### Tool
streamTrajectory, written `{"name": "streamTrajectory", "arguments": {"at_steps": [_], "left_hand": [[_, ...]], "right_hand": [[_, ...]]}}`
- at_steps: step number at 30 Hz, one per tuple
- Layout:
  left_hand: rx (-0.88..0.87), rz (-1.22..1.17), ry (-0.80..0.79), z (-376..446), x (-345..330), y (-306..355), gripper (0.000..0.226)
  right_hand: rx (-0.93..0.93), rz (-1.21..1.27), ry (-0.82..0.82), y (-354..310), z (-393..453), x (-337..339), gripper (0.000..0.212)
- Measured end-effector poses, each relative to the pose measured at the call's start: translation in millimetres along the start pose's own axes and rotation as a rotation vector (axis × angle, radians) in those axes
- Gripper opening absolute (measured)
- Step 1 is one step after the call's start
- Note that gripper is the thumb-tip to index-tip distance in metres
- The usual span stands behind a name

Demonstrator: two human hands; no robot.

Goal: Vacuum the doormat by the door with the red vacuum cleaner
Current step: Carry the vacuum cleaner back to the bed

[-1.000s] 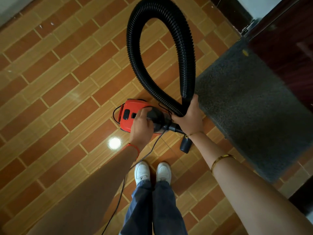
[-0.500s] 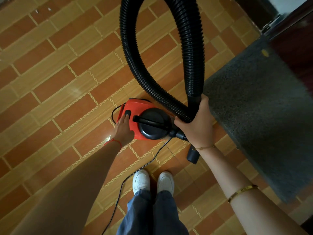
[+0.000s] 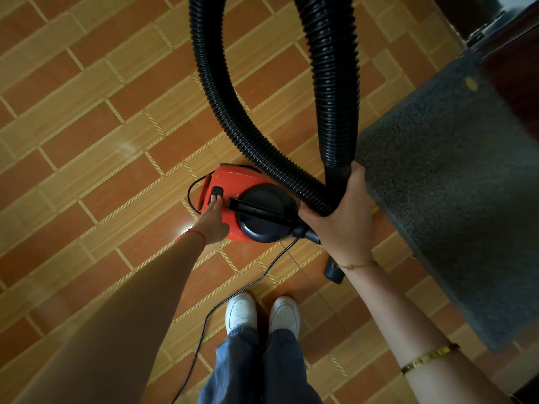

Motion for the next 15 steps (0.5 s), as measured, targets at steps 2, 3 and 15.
{"name": "streamTrajectory", "arguments": {"at_steps": [2, 3, 15], "left_hand": [[-0.003, 0.042, -0.05, 2, 3, -2, 0.084], [-0.011, 0.049, -0.06, 2, 3, -3, 0.084], [-0.102, 0.184, 0.276, -43, 12, 12, 0.07]], "right_hand": [[-0.011, 0.006, -0.009, -1, 1, -1, 0.063], [-0.012, 0.007, -0.013, -1, 2, -1, 0.063], [-0.008, -0.014, -0.038, -5, 2, 0, 0.062]]}}
Point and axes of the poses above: each hand's wrist, its own z-axis towards the middle knuckle, its own x-axis out of the back of the hand, y = z × x, the point moved 6 cm from there along z, towards the middle knuckle, and after that the axes turned 1 degree about -y, right-handed, at the moved point
